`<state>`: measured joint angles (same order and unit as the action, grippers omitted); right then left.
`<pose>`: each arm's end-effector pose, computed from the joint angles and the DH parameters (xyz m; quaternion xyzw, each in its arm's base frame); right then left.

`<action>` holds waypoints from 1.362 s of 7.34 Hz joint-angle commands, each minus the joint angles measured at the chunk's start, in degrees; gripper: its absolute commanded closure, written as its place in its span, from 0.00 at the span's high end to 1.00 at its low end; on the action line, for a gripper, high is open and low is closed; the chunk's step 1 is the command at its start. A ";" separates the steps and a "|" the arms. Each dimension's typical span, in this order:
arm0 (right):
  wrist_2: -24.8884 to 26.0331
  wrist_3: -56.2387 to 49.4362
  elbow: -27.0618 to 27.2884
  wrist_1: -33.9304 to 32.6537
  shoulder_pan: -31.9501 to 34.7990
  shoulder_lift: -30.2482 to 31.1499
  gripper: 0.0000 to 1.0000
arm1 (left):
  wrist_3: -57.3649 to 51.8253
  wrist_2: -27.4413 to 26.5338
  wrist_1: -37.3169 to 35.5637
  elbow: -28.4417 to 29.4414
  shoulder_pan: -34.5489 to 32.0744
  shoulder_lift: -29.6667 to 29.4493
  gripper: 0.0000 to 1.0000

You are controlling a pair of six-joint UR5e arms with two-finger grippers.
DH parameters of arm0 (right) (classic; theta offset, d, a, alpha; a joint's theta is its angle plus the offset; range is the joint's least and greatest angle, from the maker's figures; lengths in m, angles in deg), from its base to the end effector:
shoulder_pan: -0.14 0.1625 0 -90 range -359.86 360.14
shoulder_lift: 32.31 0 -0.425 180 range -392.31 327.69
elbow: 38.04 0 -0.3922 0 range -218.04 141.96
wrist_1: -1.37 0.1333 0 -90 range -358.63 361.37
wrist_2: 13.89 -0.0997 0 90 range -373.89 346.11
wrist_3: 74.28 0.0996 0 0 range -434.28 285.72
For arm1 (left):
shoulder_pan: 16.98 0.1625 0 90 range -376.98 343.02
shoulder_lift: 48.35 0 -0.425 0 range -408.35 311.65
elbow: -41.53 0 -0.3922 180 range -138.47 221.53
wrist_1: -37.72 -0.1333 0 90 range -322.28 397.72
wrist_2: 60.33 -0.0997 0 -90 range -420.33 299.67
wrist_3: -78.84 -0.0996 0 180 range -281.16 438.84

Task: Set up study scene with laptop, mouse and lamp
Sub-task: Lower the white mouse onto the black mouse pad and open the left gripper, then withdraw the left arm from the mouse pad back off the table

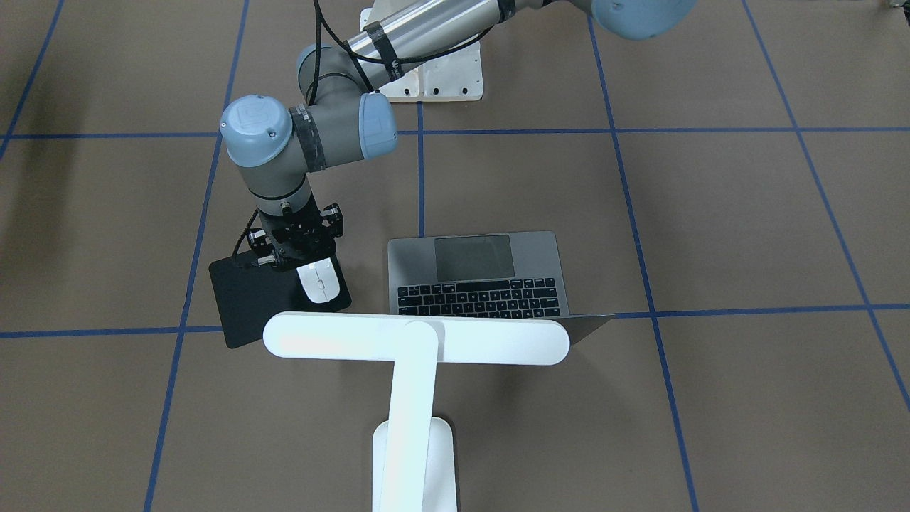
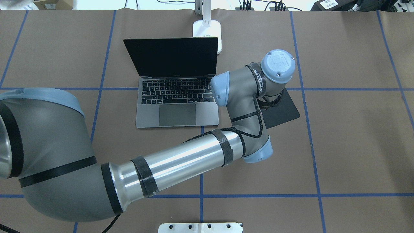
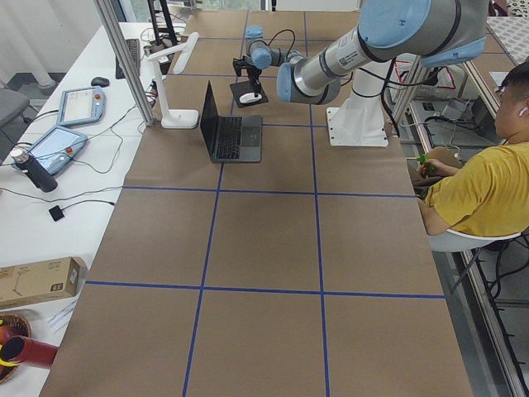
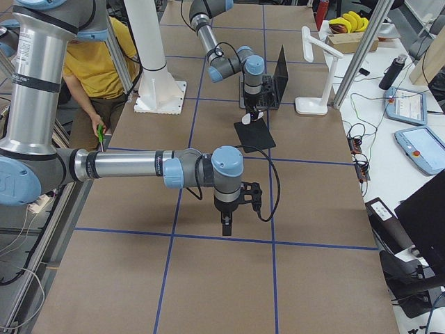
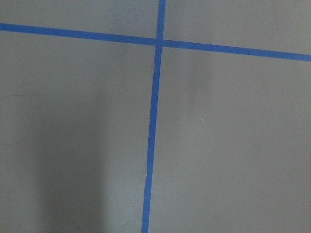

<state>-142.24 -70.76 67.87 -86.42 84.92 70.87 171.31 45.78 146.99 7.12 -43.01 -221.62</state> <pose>0.0347 -0.4057 0.6269 0.0156 -0.3303 -0.0282 0.9433 0.7690 -0.4931 0.0226 -0.0453 0.4124 -0.1695 0.8940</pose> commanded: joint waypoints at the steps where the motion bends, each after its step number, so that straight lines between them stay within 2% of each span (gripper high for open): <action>1: -0.15 0.00 -0.01 0.08 -0.05 0.00 1.00 | -0.01 -0.20 0.24 -0.73 0.54 0.04 0.95; 3: -0.15 0.00 -0.09 0.17 -0.05 0.00 1.00 | -1.15 0.85 -2.72 -7.29 0.36 0.91 0.99; 4: -0.15 0.00 -0.01 0.17 0.03 0.09 1.00 | -4.03 2.86 -10.49 -14.64 0.18 2.92 0.99; 5: -0.15 0.00 0.08 0.25 0.04 0.44 1.00 | -6.84 3.49 -17.45 -26.20 -0.43 7.64 0.99; 6: -0.15 0.00 0.08 0.34 0.04 0.70 1.00 | -9.39 3.58 -21.87 -38.15 -1.48 14.65 0.99; 8: 0.03 0.26 0.00 0.52 0.12 0.88 1.00 | -21.12 3.93 -30.74 -63.54 -4.90 33.07 0.99; 9: 0.03 0.52 0.08 0.69 0.12 0.88 1.00 | -28.15 3.93 -34.18 -74.72 -7.61 42.57 1.00; 10: -0.06 0.53 0.00 0.78 0.12 1.05 1.00 | -35.71 3.93 -35.35 -82.23 -10.51 49.80 1.00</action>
<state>-142.24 -70.35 67.90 -85.78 85.04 71.76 144.84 49.68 114.52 -63.25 -50.07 -182.26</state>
